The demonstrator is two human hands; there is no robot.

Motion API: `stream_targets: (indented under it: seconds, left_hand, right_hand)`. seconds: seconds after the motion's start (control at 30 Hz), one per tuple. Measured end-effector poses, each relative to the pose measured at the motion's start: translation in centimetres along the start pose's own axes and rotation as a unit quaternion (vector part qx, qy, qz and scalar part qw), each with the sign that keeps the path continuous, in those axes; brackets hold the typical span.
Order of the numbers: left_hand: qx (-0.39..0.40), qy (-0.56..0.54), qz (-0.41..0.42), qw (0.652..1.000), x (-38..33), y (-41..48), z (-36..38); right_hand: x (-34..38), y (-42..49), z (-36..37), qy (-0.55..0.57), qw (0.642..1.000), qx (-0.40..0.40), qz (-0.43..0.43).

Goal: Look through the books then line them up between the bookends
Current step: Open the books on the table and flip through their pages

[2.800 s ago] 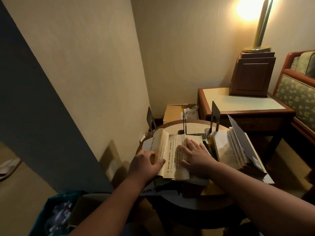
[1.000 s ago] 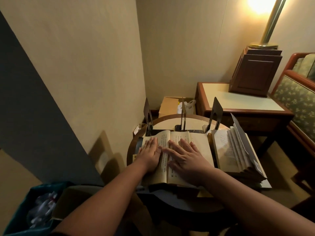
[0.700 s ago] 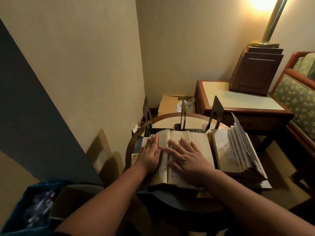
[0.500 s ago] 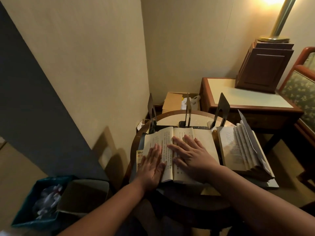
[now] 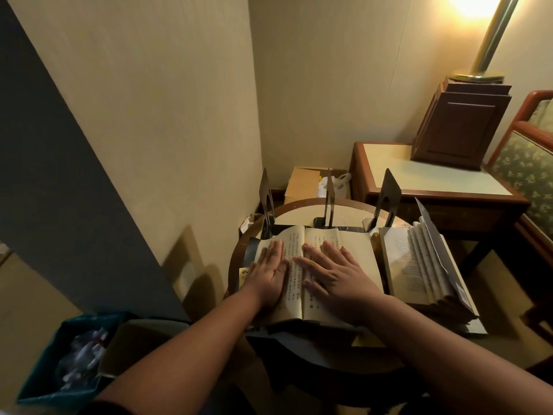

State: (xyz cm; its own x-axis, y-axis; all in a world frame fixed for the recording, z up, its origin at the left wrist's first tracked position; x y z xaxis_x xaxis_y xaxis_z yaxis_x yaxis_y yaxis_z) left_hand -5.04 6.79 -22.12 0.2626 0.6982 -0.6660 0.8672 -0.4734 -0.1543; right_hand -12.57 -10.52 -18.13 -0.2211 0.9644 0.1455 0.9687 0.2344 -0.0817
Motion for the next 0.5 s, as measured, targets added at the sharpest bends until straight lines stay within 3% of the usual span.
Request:
stream_targets:
  seconds: [0.27,0.5]
  left_hand:
    - [-0.029,-0.023,-0.060,0.998,0.2,2.3,0.0]
    - [-0.063,0.001,0.051,0.997,-0.5,-3.0,1.6]
  right_hand:
    - [0.0,-0.1,0.2,0.001,1.000,-0.007,0.004]
    - [-0.8,0.0,0.6,0.016,1.000,-0.026,0.007]
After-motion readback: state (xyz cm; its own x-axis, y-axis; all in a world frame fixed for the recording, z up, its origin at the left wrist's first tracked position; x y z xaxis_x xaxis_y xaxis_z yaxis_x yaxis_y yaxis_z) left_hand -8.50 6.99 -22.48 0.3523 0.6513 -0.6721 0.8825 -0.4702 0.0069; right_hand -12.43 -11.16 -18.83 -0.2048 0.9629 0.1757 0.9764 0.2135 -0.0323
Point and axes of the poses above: each hand's wrist, its own y-axis towards the middle knuckle, its own z-axis out of the palm, x = y × z, the point moved 3 cm from there along y, towards the middle knuckle, and after that the axes turned 4 degrees about -y, right-handed, at the moved point
